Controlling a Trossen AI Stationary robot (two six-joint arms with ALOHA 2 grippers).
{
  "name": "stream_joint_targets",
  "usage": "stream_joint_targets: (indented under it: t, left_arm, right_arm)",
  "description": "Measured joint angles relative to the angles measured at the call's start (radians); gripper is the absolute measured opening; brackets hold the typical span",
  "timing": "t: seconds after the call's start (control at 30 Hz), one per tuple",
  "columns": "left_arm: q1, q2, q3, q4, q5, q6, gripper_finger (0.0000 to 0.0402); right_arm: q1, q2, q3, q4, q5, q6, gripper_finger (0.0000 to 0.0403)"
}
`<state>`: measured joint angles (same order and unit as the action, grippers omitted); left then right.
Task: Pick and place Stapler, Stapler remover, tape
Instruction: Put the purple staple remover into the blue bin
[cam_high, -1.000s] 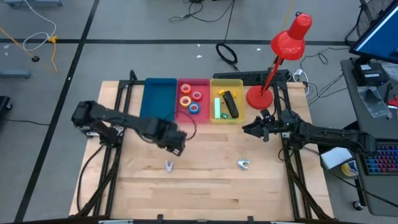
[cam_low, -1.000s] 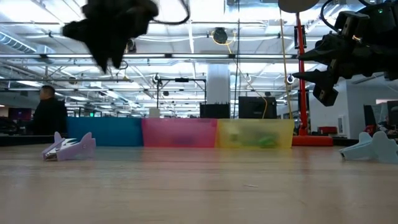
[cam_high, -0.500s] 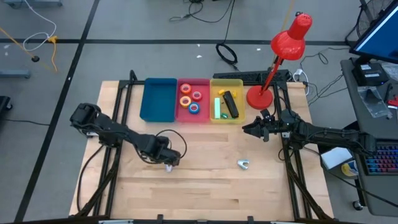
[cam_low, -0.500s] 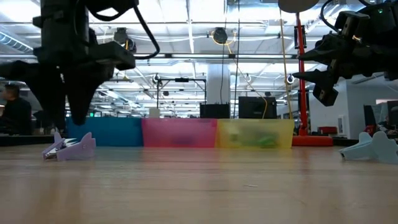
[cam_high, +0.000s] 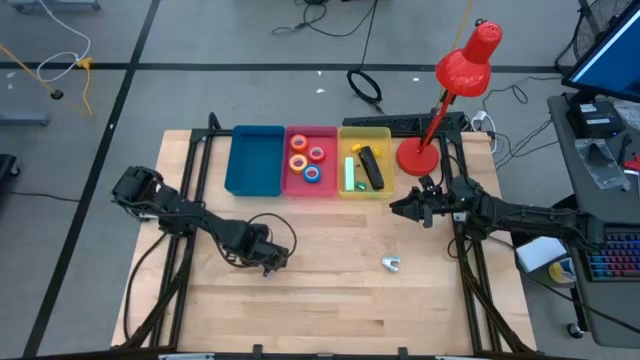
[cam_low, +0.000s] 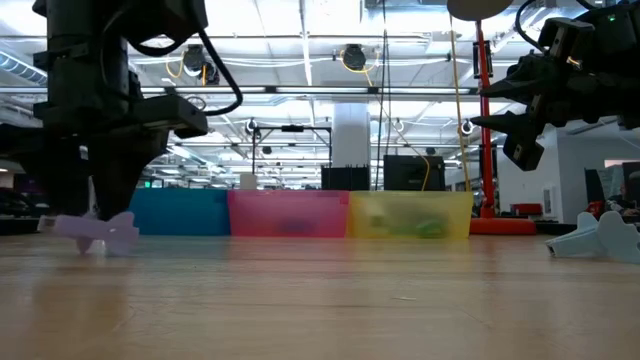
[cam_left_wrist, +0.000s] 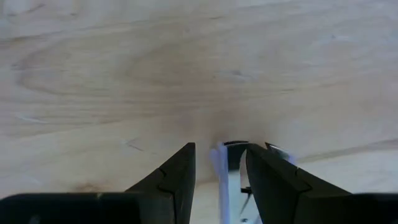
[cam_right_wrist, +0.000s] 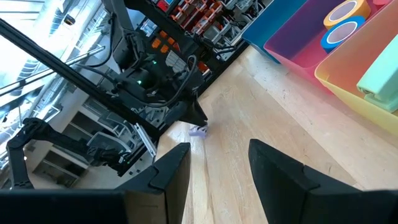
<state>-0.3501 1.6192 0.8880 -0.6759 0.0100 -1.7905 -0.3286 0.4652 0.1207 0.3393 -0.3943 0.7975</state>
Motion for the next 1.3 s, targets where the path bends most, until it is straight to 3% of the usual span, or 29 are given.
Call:
stream_joint_targets:
  t: [0.5,0.63,0.83,1.3]
  left_arm:
    - [0.001,0.0,-0.001,0.012,0.008,-0.002,0.0139]
    - [0.001,0.0,-0.001,0.025,0.015,0.008,0.0102]
    - [0.0,0.0,-0.001,0.026,-0.002,0.048,0.0011]
    - [0.004,-0.013,-0.001,0.039,-0.02,0.128,0.0004]
  right_arm:
    - [0.0,0.0,0.0,0.0,0.0,-0.001,0.0155]
    - [0.0,0.0,0.0,0.0,0.0,-0.001,0.0155]
    - [0.0,0.0,0.0,0.0,0.0,-0.001,0.0155]
    - [0.0,0.0,0.0,0.0,-0.001,-0.005,0.0155]
